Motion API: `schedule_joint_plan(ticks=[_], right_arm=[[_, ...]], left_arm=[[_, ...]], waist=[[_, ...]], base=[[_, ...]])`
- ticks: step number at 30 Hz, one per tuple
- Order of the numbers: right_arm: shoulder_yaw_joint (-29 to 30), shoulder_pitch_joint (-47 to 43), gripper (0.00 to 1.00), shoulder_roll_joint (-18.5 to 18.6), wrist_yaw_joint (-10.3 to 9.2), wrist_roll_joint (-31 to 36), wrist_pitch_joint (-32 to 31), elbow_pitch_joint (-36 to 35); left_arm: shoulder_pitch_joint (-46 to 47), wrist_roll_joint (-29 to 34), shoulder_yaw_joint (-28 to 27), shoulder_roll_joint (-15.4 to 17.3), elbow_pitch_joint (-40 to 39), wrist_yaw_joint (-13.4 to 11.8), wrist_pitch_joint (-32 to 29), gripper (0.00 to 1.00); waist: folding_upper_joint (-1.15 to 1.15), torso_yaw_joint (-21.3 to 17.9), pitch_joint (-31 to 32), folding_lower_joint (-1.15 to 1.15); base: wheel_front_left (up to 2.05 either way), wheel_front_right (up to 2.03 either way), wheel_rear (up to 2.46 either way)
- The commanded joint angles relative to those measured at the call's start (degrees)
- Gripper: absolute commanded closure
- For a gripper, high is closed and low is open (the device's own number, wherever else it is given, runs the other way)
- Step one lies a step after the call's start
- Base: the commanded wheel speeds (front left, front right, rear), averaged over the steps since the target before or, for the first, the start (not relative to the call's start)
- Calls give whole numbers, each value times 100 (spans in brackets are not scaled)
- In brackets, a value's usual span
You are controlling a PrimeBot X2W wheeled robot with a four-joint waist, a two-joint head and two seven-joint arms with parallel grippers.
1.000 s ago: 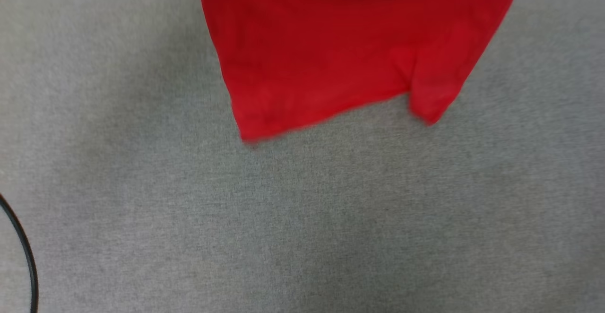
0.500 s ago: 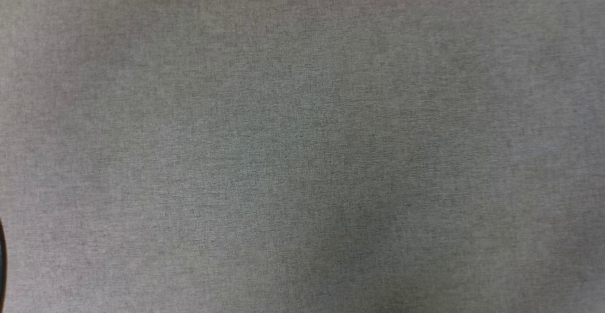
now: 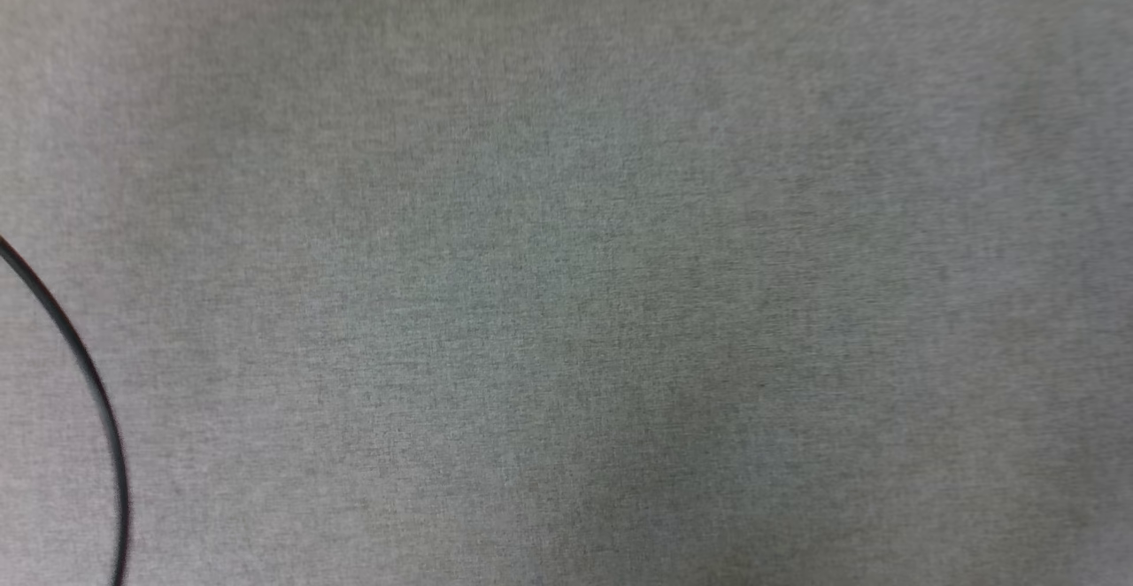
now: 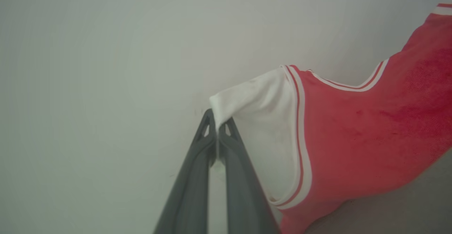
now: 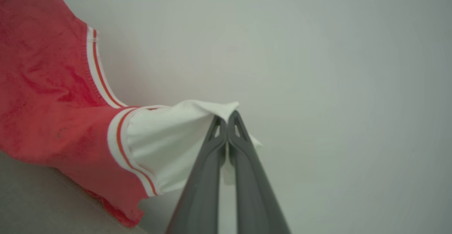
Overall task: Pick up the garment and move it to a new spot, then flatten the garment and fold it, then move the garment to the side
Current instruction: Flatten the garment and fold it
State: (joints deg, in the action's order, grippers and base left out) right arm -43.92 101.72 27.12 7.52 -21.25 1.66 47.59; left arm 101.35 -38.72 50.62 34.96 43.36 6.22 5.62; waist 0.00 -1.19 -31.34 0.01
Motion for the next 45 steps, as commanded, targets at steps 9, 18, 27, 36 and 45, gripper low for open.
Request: schedule_joint_plan(ticks=[9, 18, 27, 36, 45], right_arm=[[-966, -1829, 100, -280, -6, -696, 655, 102], [-1656, -3647, 100, -170, -6, -1523, 1049, -34], [-1917, -5187, 100, 269, -6, -2085, 1244, -157], [-1826, -6652, 100, 953, -6, -2489, 1271, -835], [-1567, -7964, 100, 1705, -6, -2661, 871, -1932]], left_arm=[[-2270, -477, 314, 119, -56, -9, 452, 100], [-4685, -1156, 342, 405, -876, -513, 729, 100], [-6797, -1762, 383, 802, -1789, -1134, 845, 100], [-8320, -2142, 386, 1250, -2592, -1626, 916, 100], [-9543, -2575, 391, 1760, -3577, -2159, 926, 100]], waist=[[0, -194, 889, -1], [0, -252, 1708, -1], [0, -288, 2326, -1], [0, -279, 2825, -1], [0, -306, 3135, -1]], base=[[0, 0, 0], [0, 0, 0], [0, 0, 0], [0, 0, 0], [0, 0, 0]])
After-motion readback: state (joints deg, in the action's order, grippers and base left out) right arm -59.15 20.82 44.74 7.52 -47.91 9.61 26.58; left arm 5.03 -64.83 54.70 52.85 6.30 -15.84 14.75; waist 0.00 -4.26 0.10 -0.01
